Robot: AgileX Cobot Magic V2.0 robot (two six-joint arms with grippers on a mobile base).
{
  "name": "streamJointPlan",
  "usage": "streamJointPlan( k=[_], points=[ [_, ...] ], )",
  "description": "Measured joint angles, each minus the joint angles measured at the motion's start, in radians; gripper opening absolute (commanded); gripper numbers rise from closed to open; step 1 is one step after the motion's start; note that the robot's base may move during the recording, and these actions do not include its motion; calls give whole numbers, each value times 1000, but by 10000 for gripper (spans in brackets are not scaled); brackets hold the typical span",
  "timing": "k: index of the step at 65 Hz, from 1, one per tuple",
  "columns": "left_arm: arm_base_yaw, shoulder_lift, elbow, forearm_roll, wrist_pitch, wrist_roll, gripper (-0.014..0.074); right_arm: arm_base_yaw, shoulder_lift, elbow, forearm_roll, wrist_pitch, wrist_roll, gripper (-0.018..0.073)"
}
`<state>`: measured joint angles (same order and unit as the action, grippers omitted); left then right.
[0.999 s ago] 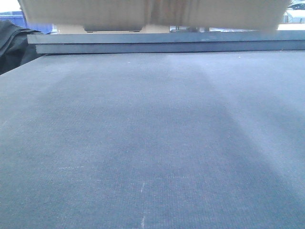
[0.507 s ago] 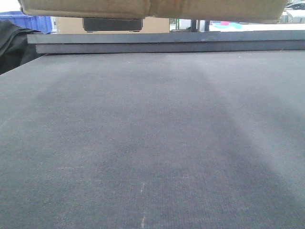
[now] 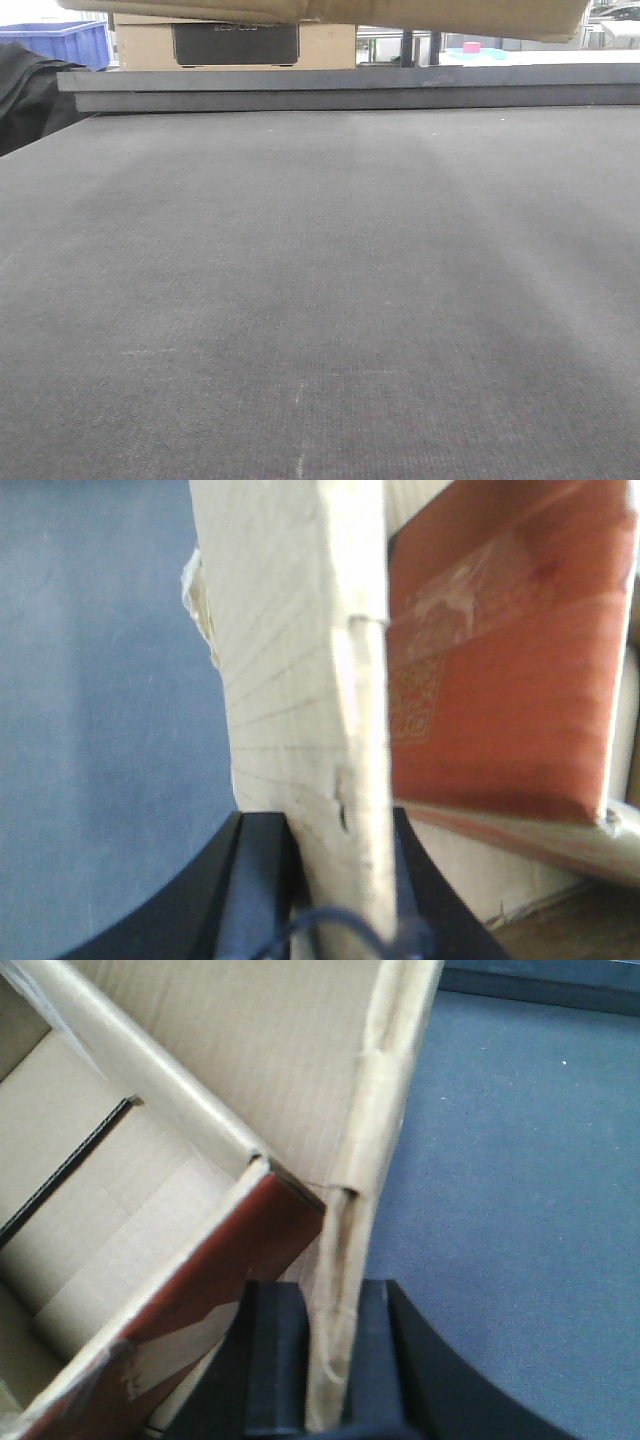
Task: Stack two boxes on right shelf middle
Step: 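Lift the stacked boxes off the workbench with both grippers, then hold the boxes with both grippers while driving toward the steel shelf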
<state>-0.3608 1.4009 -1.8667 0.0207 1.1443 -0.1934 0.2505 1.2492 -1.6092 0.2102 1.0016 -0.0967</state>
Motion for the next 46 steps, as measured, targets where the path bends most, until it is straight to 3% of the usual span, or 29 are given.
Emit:
streamJointPlan(
  k=[46],
  points=[
    [0, 0, 0, 6, -60, 6, -111, -2, 5, 0, -2, -3, 3, -154]
  ],
)
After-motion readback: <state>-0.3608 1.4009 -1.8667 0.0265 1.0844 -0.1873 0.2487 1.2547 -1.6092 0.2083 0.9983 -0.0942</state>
